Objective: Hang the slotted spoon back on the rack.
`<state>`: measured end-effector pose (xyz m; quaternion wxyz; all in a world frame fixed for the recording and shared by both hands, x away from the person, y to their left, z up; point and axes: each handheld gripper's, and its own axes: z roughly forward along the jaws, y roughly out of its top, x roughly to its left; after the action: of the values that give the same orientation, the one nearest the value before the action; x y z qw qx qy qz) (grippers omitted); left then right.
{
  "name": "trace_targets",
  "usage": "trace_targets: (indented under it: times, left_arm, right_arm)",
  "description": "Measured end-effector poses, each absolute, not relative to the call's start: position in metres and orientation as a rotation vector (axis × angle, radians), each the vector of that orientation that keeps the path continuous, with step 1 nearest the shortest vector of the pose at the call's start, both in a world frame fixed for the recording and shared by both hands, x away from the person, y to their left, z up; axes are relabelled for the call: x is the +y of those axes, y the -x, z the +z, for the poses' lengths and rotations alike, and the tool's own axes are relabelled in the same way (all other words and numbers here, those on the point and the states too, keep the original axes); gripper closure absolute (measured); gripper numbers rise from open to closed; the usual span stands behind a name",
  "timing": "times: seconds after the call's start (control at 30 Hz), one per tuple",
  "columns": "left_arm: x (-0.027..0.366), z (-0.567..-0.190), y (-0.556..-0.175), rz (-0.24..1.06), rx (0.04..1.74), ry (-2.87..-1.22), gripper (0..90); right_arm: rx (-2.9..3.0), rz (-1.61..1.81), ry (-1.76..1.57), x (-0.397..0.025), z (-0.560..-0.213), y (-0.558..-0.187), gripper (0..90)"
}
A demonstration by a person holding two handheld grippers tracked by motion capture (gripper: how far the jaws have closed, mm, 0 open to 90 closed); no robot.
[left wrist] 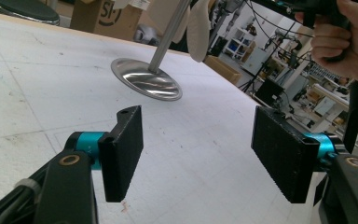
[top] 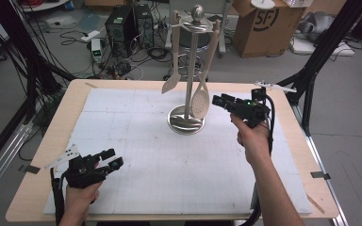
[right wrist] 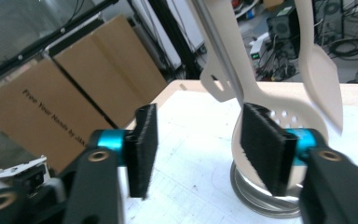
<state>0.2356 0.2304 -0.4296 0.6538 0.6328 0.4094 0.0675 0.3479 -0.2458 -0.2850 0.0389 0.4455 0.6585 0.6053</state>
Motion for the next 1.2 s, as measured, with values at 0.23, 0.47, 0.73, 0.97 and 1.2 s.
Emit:
trace_targets:
  times: [0.23, 0.47, 0.73, 0.97, 1.2]
  left_arm:
    - [0.228, -0.43, -0.236, 0.161, 0.93, -1.444, 34.0]
    - [0.221, -0.43, -0.24, 0.154, 0.919, -1.463, 34.0]
    - [0.215, -0.432, -0.245, 0.143, 0.913, -1.476, 33.8]
    - [0.21, -0.435, -0.247, 0.128, 0.911, -1.504, 33.7]
    - [0.204, -0.438, -0.249, 0.118, 0.914, -1.516, 33.6]
  right_arm:
    - [1.984, 1.824, -1.351, -0.263, -0.32, -0.327, 31.9]
    - [2.004, 1.834, -1.329, -0.281, -0.337, -0.312, 26.2]
    - [2.04, 1.833, -1.273, -0.287, -0.36, -0.292, 18.7]
    - [2.044, 1.826, -1.292, -0.291, -0.378, -0.278, 17.5]
    - [2.065, 1.828, -1.279, -0.289, -0.392, -0.269, 17.1]
